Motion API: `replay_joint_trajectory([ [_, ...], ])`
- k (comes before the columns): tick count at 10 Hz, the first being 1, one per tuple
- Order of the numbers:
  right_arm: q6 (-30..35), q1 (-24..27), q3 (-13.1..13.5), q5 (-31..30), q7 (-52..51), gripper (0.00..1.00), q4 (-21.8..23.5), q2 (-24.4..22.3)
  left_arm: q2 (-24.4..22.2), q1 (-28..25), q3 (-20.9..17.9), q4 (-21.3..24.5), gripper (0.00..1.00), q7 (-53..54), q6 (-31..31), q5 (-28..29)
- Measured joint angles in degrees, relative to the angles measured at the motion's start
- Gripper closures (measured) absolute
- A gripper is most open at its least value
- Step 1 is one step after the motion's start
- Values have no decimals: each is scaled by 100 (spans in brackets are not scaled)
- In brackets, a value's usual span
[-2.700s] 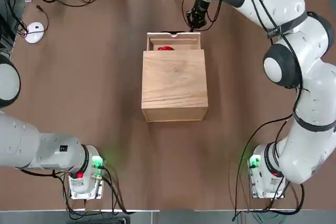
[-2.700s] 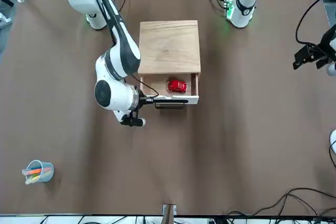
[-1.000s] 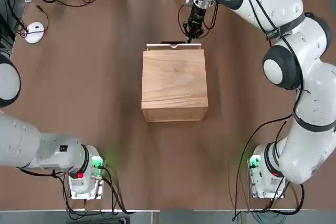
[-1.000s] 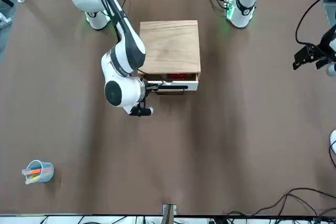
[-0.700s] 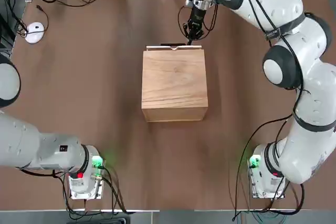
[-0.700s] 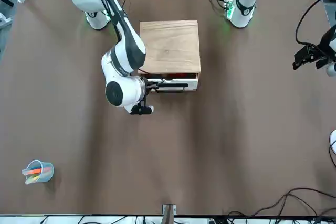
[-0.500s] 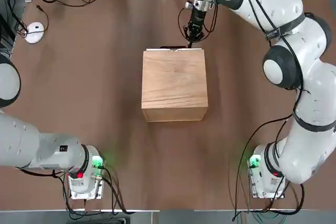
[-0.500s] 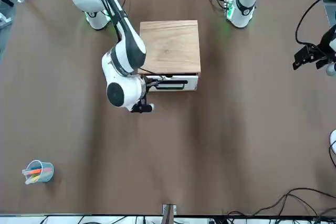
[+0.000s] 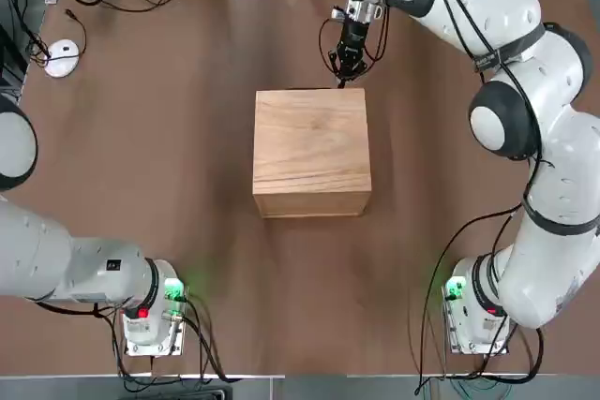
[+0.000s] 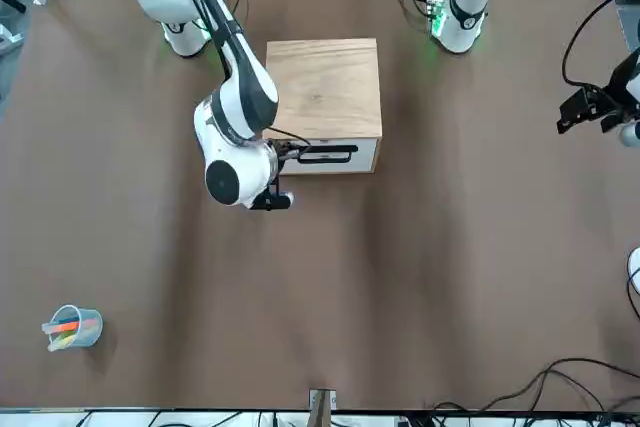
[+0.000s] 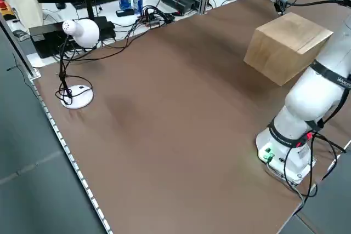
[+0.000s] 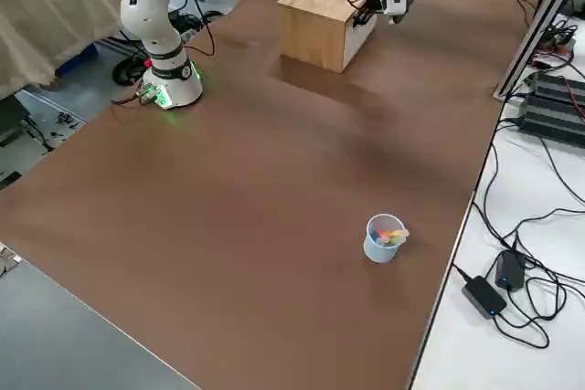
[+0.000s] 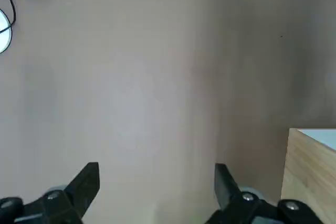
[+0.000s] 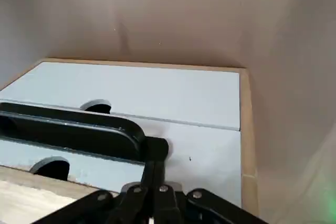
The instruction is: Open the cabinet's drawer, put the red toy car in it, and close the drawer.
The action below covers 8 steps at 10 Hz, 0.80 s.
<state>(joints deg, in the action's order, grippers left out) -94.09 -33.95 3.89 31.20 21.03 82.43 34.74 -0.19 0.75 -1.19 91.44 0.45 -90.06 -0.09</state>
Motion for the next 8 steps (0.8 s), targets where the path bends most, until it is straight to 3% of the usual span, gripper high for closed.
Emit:
replay_joint_trajectory([
  [3,28,19,13,1,-2,86,-28,-1,1,0,0,0,3,0,0,0],
  [5,-208,117,69,-91,-11,63,-243,-26,5,0,0,0,3,0,0,0],
  [6,-305,265,87,-248,-14,60,-449,-45,7,0,0,0,3,0,0,0],
  [8,-319,643,102,-679,-21,32,-791,-119,12,0,1,-1,3,0,0,0],
])
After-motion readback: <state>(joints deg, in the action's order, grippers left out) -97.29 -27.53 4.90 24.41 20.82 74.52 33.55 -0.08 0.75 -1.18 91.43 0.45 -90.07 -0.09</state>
